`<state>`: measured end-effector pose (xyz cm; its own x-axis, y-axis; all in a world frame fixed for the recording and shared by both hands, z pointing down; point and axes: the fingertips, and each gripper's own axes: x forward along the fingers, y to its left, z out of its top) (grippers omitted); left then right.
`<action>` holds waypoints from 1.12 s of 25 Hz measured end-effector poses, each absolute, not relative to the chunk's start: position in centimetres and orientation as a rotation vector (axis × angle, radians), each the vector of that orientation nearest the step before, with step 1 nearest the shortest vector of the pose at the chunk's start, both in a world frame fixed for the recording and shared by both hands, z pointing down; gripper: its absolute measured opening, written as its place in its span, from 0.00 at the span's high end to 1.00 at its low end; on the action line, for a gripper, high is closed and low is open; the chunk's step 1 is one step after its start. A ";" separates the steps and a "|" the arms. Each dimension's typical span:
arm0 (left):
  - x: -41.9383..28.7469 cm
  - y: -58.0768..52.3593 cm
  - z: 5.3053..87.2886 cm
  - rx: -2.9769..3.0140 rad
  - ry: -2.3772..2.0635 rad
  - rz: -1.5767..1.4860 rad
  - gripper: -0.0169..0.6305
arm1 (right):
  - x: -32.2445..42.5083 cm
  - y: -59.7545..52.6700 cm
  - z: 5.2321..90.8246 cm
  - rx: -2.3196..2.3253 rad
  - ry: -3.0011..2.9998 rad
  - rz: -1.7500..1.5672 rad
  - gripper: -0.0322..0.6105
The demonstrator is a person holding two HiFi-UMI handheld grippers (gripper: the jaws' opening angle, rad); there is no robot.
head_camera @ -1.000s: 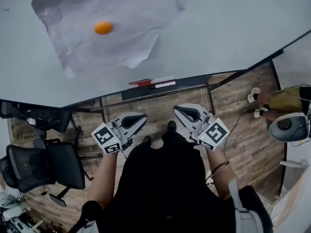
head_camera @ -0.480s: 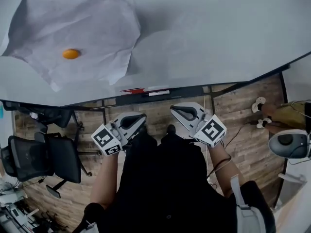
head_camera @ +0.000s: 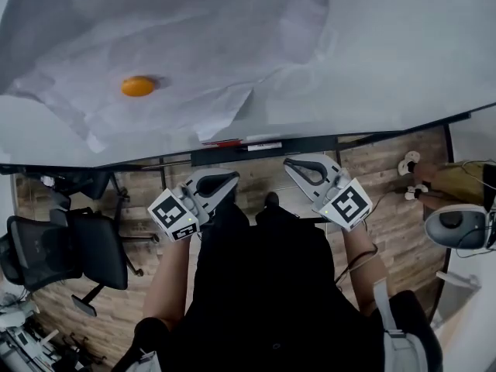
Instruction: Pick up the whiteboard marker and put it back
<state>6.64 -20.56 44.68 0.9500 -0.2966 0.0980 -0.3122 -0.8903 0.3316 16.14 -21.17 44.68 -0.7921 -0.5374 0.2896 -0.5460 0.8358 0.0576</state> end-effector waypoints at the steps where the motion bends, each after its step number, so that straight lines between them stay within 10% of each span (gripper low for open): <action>1: 6.4 -20.6 44.8 2.757 -0.432 0.073 0.95 | 15.8 -21.3 44.8 0.815 -2.706 0.040 0.92; 28: 5.3 -21.3 46.7 2.732 -0.353 0.055 0.95 | 12.1 -23.8 49.7 0.678 -2.448 -0.061 0.91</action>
<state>5.34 -21.30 46.71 0.9676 -0.2372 0.0865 -0.2523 -0.8945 0.3691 12.07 -23.79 49.75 -0.6947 -0.4830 0.5331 -0.4559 0.8688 0.1930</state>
